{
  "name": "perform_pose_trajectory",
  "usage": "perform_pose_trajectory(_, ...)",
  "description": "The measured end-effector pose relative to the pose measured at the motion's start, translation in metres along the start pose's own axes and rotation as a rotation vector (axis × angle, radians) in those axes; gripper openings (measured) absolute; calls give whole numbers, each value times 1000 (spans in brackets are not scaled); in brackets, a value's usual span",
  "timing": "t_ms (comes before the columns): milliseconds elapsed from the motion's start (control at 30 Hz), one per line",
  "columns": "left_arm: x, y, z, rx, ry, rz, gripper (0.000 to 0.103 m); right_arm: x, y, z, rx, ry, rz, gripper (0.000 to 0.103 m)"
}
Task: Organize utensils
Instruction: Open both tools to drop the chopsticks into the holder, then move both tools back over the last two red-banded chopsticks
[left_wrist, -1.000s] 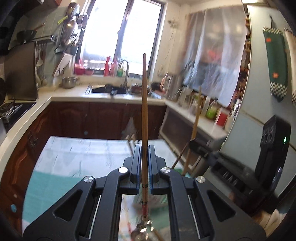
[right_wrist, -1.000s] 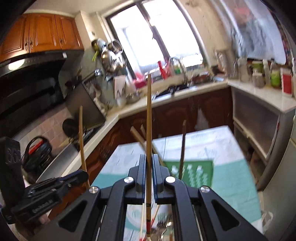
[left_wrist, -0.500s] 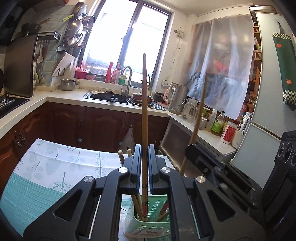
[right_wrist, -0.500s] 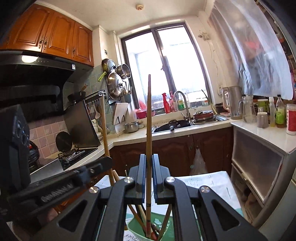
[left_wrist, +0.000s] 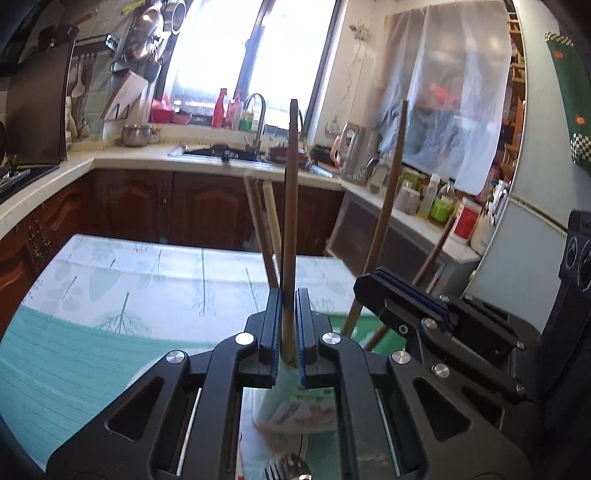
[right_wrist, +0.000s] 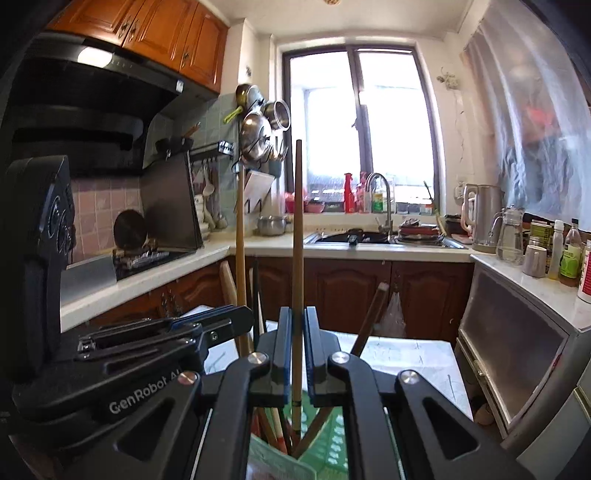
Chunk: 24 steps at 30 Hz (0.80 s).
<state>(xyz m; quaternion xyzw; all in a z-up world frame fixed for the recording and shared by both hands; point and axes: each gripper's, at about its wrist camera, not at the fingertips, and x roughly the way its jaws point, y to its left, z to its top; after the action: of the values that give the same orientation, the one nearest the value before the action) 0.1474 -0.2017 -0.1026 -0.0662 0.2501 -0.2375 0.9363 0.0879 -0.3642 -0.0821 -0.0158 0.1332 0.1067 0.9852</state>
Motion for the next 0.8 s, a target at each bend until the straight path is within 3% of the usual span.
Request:
perform_pose_trajectory(67,0,1,-8,9,46,-2,6,0,3,-5,-23,36,14,6)
perform_pose_trajectory(133,0,1,-13,16,90,4,13,-1,6,-8,-37,68,19,6)
perform_pose_trajectory(300,-25,17,-16,-41,122,31,55,-8,8,-10,-28,107,26,7)
perform_pose_trajectory(533,-54,36,-19,-72,201,126,58,-28,3,-3,29,131,22,9)
perform_pose_trajectory(800,-73,45,-33,-21,290,281,58,-36,-16,-13,134,205,-99,9)
